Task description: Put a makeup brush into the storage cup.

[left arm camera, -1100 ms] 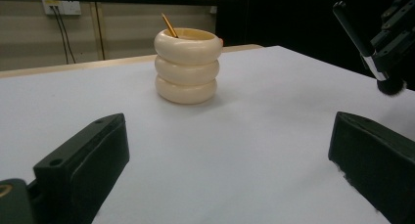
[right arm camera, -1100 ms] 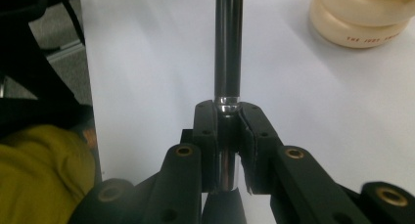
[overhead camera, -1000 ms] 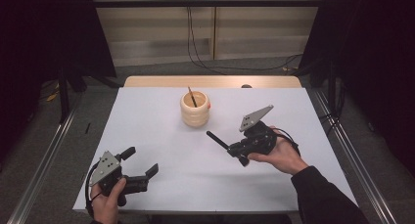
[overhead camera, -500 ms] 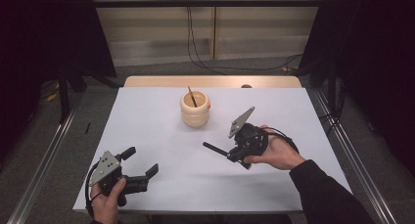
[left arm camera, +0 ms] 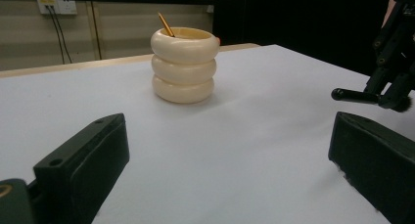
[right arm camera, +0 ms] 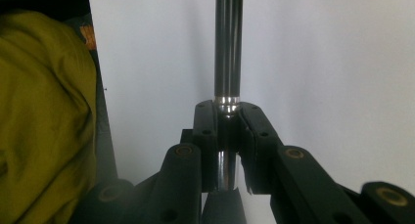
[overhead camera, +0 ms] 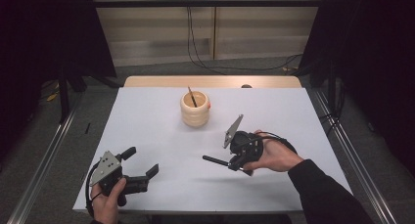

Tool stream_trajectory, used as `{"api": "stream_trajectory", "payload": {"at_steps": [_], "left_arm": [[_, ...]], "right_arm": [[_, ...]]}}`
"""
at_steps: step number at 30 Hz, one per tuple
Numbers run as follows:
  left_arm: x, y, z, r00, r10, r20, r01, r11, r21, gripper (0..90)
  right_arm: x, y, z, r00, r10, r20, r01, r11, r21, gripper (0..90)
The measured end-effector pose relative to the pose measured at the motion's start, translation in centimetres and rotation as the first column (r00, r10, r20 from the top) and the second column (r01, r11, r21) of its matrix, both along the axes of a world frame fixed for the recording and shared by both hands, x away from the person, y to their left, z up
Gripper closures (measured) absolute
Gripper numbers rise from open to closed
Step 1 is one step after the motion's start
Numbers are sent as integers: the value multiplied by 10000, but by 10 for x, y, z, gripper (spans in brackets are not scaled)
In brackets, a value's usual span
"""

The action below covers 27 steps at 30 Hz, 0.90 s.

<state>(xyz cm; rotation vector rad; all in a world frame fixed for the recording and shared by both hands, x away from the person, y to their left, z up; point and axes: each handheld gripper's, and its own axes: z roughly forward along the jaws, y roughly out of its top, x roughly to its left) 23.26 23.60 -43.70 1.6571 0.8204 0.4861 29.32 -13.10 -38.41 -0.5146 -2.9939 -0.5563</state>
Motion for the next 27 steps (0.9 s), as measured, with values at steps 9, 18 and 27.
{"api": "stream_trajectory", "payload": {"at_steps": [9,18,27], "left_arm": [[0,2,6,9997,-121,202,121,9999,-31,11],[1,-12,23,9925,-1054,623,1057,9944,-18,10],[9,-23,31,9806,-1888,522,1878,9819,241,10]], "right_arm": [[-2,1,-7,9996,195,-228,-194,9998,58,788],[-1,-1,-6,9999,121,-108,-119,9998,176,787],[1,-1,-7,9995,242,-178,-239,9995,205,787]]}}
